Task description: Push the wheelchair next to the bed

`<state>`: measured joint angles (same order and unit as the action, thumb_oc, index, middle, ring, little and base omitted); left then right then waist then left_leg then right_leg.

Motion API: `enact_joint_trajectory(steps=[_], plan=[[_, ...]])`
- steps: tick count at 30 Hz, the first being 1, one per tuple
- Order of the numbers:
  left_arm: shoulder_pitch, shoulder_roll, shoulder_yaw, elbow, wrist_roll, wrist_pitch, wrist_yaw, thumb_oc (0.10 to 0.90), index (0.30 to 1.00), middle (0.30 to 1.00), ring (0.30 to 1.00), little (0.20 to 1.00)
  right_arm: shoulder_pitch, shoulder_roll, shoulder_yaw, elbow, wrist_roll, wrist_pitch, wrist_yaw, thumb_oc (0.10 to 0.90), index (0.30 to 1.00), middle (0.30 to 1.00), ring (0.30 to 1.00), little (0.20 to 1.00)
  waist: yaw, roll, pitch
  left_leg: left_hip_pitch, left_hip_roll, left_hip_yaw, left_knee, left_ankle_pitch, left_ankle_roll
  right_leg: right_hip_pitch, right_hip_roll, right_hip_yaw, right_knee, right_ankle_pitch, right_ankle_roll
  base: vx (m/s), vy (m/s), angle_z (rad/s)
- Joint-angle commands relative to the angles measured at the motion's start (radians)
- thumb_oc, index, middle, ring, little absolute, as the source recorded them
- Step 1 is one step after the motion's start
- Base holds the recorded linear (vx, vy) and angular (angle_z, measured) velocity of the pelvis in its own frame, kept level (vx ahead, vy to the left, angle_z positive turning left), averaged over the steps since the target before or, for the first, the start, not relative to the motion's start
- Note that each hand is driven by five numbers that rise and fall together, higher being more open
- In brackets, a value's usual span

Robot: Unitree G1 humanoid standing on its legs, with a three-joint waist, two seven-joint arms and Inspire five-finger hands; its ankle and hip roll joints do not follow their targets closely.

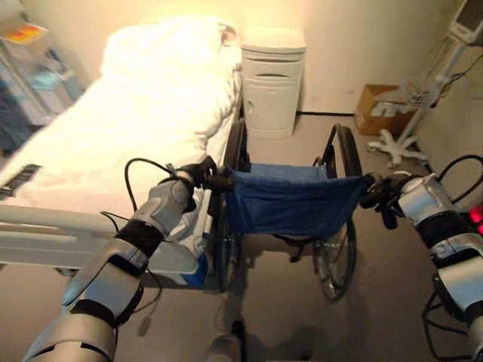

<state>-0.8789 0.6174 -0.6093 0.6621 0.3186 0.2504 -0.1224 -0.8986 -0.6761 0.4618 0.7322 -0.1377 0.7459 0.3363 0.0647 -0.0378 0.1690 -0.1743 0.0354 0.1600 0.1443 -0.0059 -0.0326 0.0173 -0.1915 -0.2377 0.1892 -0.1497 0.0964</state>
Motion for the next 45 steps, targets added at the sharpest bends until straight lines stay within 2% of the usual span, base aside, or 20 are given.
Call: enact_joint_trajectory(steps=[1,9,13,15,17,18,20,21,23,25,28,32,35,38,40,41,42,43,44,45], plan=[[0.057,0.041,-0.019,0.041,0.027,-0.006,-0.038,0.400,0.300,0.300,0.300,0.300,0.041,0.065,0.075,0.026,0.059,-0.083,0.022,0.400,0.300,0.300,0.300,0.300,0.045,0.022,0.110,-0.005,0.004,-0.015,-0.027,0.065,0.009,0.098,-0.046,-0.008,-0.016,0.091,0.061,0.18,0.143,-0.20],[0.085,0.031,0.005,0.035,0.024,0.013,-0.004,0.400,0.300,0.300,0.300,0.300,0.054,0.076,0.064,0.025,0.079,-0.090,-0.013,0.400,0.300,0.300,0.300,0.300,0.068,0.010,0.088,-0.036,-0.034,0.025,-0.013,0.037,0.046,0.128,-0.059,-0.013,0.009,0.131,0.064,0.21,0.163,-0.04],[0.097,0.026,0.007,0.026,0.039,0.018,0.010,0.400,0.300,0.300,0.300,0.300,0.057,0.077,0.058,0.023,0.108,-0.120,-0.061,0.400,0.300,0.300,0.300,0.300,0.086,0.000,0.078,-0.059,-0.074,0.051,-0.008,0.013,0.076,0.147,-0.036,-0.002,0.121,0.148,0.062,0.20,0.146,-0.10],[0.121,0.016,0.006,0.029,0.032,0.010,0.034,0.400,0.300,0.300,0.300,0.300,0.067,0.069,0.065,0.016,0.107,-0.138,-0.066,0.400,0.300,0.300,0.300,0.300,0.051,-0.008,0.073,-0.040,-0.104,0.031,0.004,-0.001,0.082,0.091,0.050,0.046,0.066,0.106,0.045,0.36,0.105,0.09],[0.138,0.013,0.014,0.020,0.030,0.008,0.053,0.400,0.300,0.300,0.300,0.300,0.067,0.060,0.068,0.000,0.099,-0.137,-0.057,0.400,0.300,0.300,0.300,0.300,0.028,0.000,0.082,-0.022,-0.099,0.022,0.020,-0.010,0.066,0.023,0.068,0.053,0.014,0.095,0.025,0.29,0.031,0.33],[0.149,0.014,0.032,0.004,0.028,0.009,0.077,0.400,0.300,0.300,0.300,0.300,0.057,0.049,0.066,-0.015,0.087,-0.140,-0.045,0.400,0.300,0.300,0.300,0.300,-0.005,0.008,0.113,0.026,-0.097,0.012,0.025,-0.031,0.059,-0.094,0.062,0.049,-0.015,0.142,0.020,0.31,-0.027,0.27],[0.141,0.016,0.040,-0.001,0.023,0.002,0.093,0.400,0.300,0.300,0.300,0.300,0.046,0.042,0.067,-0.024,0.091,-0.133,-0.044,0.400,0.300,0.300,0.300,0.300,-0.050,-0.007,0.144,0.095,-0.129,-0.002,0.020,-0.084,0.069,-0.235,0.036,0.062,-0.077,0.271,0.042,0.34,-0.102,0.03],[0.133,0.020,0.040,-0.002,0.018,-0.007,0.100,0.400,0.300,0.300,0.300,0.300,0.042,0.039,0.066,-0.028,0.092,-0.127,-0.043,0.400,0.300,0.300,0.300,0.300,-0.068,-0.009,0.153,0.121,-0.140,-0.011,0.017,-0.109,0.077,-0.274,0.033,0.071,-0.110,0.302,0.052,0.47,-0.134,-0.02],[0.108,0.020,0.030,0.007,0.016,-0.044,0.120,0.400,0.300,0.300,0.300,0.300,0.036,0.030,0.068,-0.040,0.099,-0.085,-0.037,0.400,0.300,0.300,0.300,0.300,-0.107,-0.006,0.176,0.189,-0.160,-0.048,0.033,-0.167,0.096,-0.311,0.060,0.066,-0.188,0.326,0.056,0.62,-0.177,0.96],[0.088,0.017,0.028,0.021,0.031,-0.064,0.113,0.400,0.300,0.300,0.300,0.300,0.018,0.015,0.077,-0.048,0.123,-0.062,-0.033,0.400,0.300,0.300,0.300,0.300,-0.114,-0.019,0.180,0.183,-0.176,-0.054,0.070,-0.184,0.101,-0.294,0.076,0.071,-0.170,0.316,0.041,0.45,-0.192,1.74],[0.093,0.003,0.018,0.036,0.009,-0.090,0.091,0.400,0.300,0.300,0.300,0.300,0.028,-0.004,0.080,-0.052,0.172,-0.026,-0.024,0.400,0.300,0.300,0.300,0.300,-0.124,-0.018,0.154,0.176,-0.167,-0.065,0.204,-0.238,0.087,-0.262,0.086,0.100,-0.009,0.244,0.010,0.51,-0.174,0.73],[0.123,-0.037,-0.002,0.039,0.056,-0.076,0.052,0.400,0.300,0.300,0.300,0.300,0.057,-0.008,0.072,-0.024,0.119,-0.042,0.020,0.400,0.300,0.300,0.300,0.300,-0.159,-0.016,0.131,0.216,-0.073,-0.028,0.309,-0.157,0.013,-0.217,0.080,0.065,-0.021,0.234,-0.021,0.44,-0.094,0.41],[0.110,-0.074,-0.018,0.083,0.052,-0.076,0.075,0.400,0.300,0.300,0.300,0.300,0.080,-0.003,0.063,-0.021,0.123,-0.051,-0.010,0.400,0.300,0.300,0.300,0.300,-0.182,0.001,0.104,0.282,0.000,-0.011,0.316,-0.047,-0.046,-0.192,0.091,0.016,-0.019,0.195,-0.051,0.39,0.005,0.46],[0.085,-0.086,-0.028,0.112,0.041,-0.086,0.075,0.400,0.300,0.300,0.300,0.300,0.077,-0.009,0.051,-0.018,0.124,-0.052,-0.003,0.400,0.300,0.300,0.300,0.300,-0.179,-0.006,0.107,0.240,0.044,-0.010,0.241,-0.031,-0.044,-0.161,0.096,0.025,-0.024,0.176,-0.051,0.31,0.113,0.21],[0.081,-0.092,-0.029,0.118,0.034,-0.084,0.082,0.400,0.300,0.300,0.300,0.300,0.061,-0.008,0.057,-0.011,0.124,-0.055,-0.011,0.400,0.300,0.300,0.300,0.300,-0.155,0.001,0.133,0.190,0.066,-0.025,0.098,0.007,-0.049,-0.107,0.109,0.048,-0.032,0.151,-0.035,0.28,0.204,0.02],[0.081,-0.092,-0.029,0.118,0.034,-0.084,0.082,0.400,0.300,0.300,0.300,0.300,0.061,-0.008,0.057,-0.011,0.124,-0.055,-0.011,0.400,0.300,0.300,0.300,0.300,-0.155,0.001,0.133,0.190,0.066,-0.025,0.098,0.007,-0.049,-0.107,0.109,0.048,-0.032,0.151,-0.035,0.44,0.358,-0.13],[0.089,-0.102,-0.030,0.113,0.033,-0.078,0.087,0.400,0.300,0.300,0.300,0.300,0.050,0.004,0.067,0.001,0.113,-0.052,-0.022,0.400,0.300,0.300,0.300,0.300,-0.106,0.018,0.168,0.051,0.102,-0.066,0.021,0.144,-0.077,-0.004,0.131,0.089,-0.064,0.109,-0.037,0.38,0.297,-0.13],[0.092,-0.102,-0.030,0.110,0.031,-0.075,0.086,0.400,0.300,0.300,0.300,0.300,0.051,0.004,0.067,0.000,0.109,-0.053,-0.018,0.400,0.300,0.300,0.300,0.300,-0.100,0.021,0.174,0.048,0.107,-0.070,0.005,0.157,-0.080,0.012,0.133,0.095,-0.065,0.100,-0.038,0.68,0.520,-0.31],[0.109,-0.094,-0.026,0.097,0.025,-0.069,0.084,0.400,0.300,0.300,0.300,0.300,0.051,0.005,0.073,0.000,0.102,-0.053,-0.013,0.400,0.300,0.300,0.300,0.300,-0.073,0.038,0.183,-0.001,0.129,-0.104,-0.069,0.211,-0.086,0.058,0.141,0.126,-0.071,0.078,-0.040,0.41,0.282,-0.33],[0.113,-0.090,-0.024,0.095,0.024,-0.069,0.083,0.400,0.300,0.300,0.300,0.300,0.053,0.006,0.074,0.000,0.101,-0.055,-0.010,0.400,0.300,0.300,0.300,0.300,-0.068,0.037,0.187,-0.002,0.128,-0.109,-0.085,0.213,-0.085,0.068,0.137,0.134,-0.068,0.070,-0.039,0.52,0.384,-0.74]])
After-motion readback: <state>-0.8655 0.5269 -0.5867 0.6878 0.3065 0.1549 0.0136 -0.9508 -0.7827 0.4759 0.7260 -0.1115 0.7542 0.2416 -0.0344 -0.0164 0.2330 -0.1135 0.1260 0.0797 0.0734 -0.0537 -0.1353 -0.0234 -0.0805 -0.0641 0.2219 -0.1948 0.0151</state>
